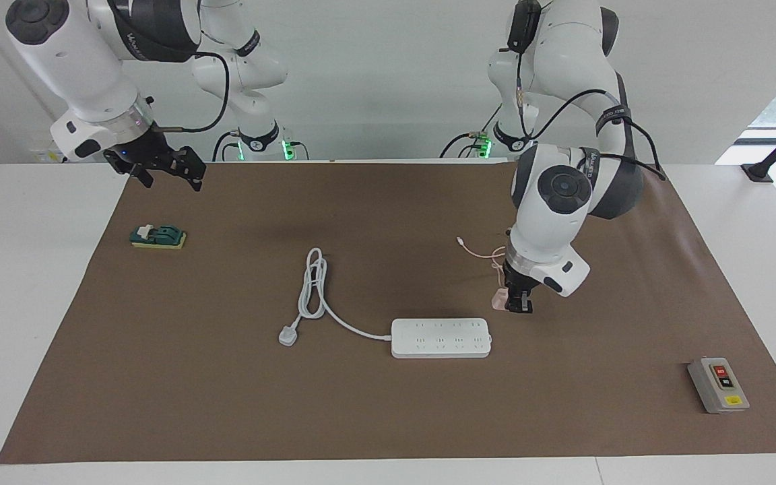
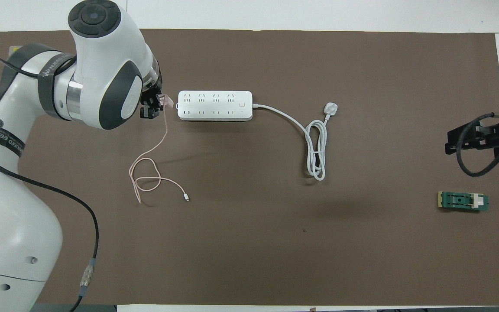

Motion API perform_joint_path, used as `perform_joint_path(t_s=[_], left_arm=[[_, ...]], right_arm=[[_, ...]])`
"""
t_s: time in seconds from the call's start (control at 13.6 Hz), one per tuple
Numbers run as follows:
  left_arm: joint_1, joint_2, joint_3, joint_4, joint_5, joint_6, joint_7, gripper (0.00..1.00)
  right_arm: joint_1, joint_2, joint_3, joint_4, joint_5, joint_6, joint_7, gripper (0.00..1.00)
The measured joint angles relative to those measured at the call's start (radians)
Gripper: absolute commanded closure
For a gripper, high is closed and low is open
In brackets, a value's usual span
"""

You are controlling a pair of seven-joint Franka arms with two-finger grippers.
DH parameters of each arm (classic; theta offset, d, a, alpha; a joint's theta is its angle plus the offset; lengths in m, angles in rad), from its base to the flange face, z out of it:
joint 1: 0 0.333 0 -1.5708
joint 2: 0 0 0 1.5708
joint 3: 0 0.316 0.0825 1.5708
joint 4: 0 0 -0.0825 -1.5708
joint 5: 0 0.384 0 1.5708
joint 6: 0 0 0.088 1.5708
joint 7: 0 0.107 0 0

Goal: Plug charger into power strip
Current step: 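Bring the charger to the socket at the strip end with the left gripper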

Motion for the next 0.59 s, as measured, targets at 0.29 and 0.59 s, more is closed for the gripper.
perform_joint_path(t_s=[0.29,0.59], left_arm=[[-0.023,0.001,0.000,-0.060,0.018,0.077,-0.081,1.00],[-0.024,-0.003,0.000,-0.126,0.018,0.135,-0.121,1.00]], right_arm=[[-0.018,0.000,0.014,0.005,-0.003,-0.001,-0.005,0.00],[-0.059,0.000,0.065,0.006,-0.003,-0.001,-0.005,0.00]])
